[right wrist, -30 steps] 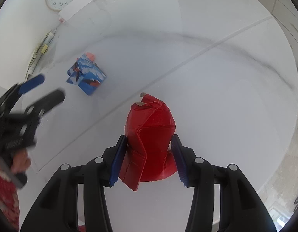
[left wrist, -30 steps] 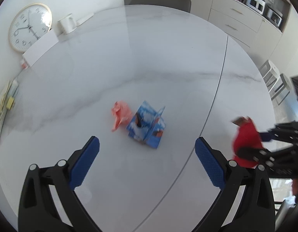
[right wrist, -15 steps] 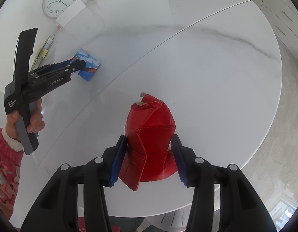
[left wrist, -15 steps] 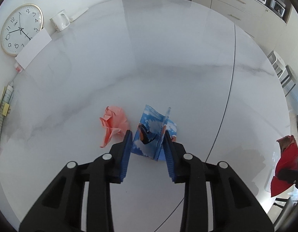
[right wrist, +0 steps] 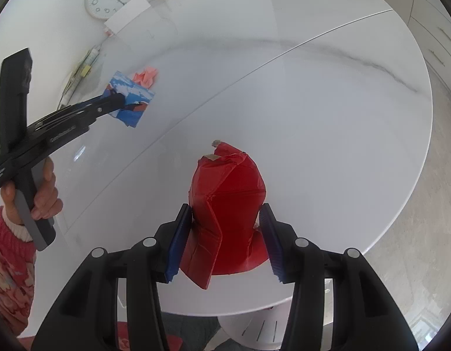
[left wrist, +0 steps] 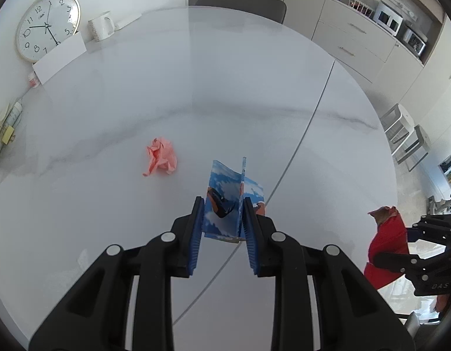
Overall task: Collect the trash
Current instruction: 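Carry red paper and carton over the bin and open both tools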
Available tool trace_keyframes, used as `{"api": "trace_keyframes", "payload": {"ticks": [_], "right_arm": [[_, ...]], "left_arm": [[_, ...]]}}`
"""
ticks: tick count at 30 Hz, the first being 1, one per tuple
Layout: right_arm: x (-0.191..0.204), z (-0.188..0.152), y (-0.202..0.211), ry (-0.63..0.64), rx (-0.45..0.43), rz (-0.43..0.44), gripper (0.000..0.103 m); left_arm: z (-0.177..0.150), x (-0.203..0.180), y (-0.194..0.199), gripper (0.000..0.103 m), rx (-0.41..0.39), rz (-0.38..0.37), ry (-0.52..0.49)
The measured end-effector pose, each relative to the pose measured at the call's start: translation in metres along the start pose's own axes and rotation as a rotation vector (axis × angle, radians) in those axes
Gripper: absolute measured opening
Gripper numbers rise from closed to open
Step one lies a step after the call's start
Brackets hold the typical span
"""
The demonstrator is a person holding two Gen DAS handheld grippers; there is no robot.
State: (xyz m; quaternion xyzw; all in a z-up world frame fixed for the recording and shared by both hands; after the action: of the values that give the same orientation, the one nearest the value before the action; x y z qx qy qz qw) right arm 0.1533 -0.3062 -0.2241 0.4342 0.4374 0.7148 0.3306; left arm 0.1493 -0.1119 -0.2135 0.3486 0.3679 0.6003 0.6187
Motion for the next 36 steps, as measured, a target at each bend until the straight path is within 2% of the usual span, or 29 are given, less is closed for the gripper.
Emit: {"api": "trace_keyframes", "payload": {"ticks": [7,11,18,22,24,27,31,36], "right_arm": [[-0.004,-0.053,0.024,0.082,0.024,-0.010,0.049],[-0.015,-0.096,0.037,0.112,0.062,-0.022,0.049],[-0.039,-0.164,0.046,0.131,0.144,-0.039,0.050],[-0.048,-0.187,0.041,0.132,0.189,-0.038,0.050],[-0.051,-0.193,0.039,0.140,0.204,-0.038,0.050],[-0.054,-0.200,0.039,0.166,0.222,-0.036,0.050],[-0.058,-0.204,0.039,0.205,0.240,-0.028,0.050],[-0.059,-0.214,0.038,0.243,0.255,-0.014,0.050]], "left_arm": [[-0.062,-0.049,0.050,0.026,0.023,-0.053,-0.050],[-0.112,-0.096,0.068,0.027,0.086,-0.120,-0.099],[-0.190,-0.174,0.060,0.027,0.226,-0.191,-0.214],[-0.221,-0.207,0.042,0.027,0.299,-0.191,-0.280],[-0.234,-0.221,0.033,0.031,0.340,-0.197,-0.301],[-0.243,-0.232,0.030,0.047,0.359,-0.193,-0.280],[-0.245,-0.236,0.039,0.061,0.322,-0.182,-0.223],[-0.244,-0.225,0.054,0.072,0.287,-0.105,-0.129]]}}
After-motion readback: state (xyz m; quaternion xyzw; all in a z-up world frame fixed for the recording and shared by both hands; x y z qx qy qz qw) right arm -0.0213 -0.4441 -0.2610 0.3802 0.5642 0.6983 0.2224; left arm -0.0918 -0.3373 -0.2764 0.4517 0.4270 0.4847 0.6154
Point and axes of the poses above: each gripper's, at about its wrist camera, not at the fingertips, and y roughly against the way its jaws point, x to its left, z to its top, the point moved 4 cm from there along -y, roughly the way its jaws point
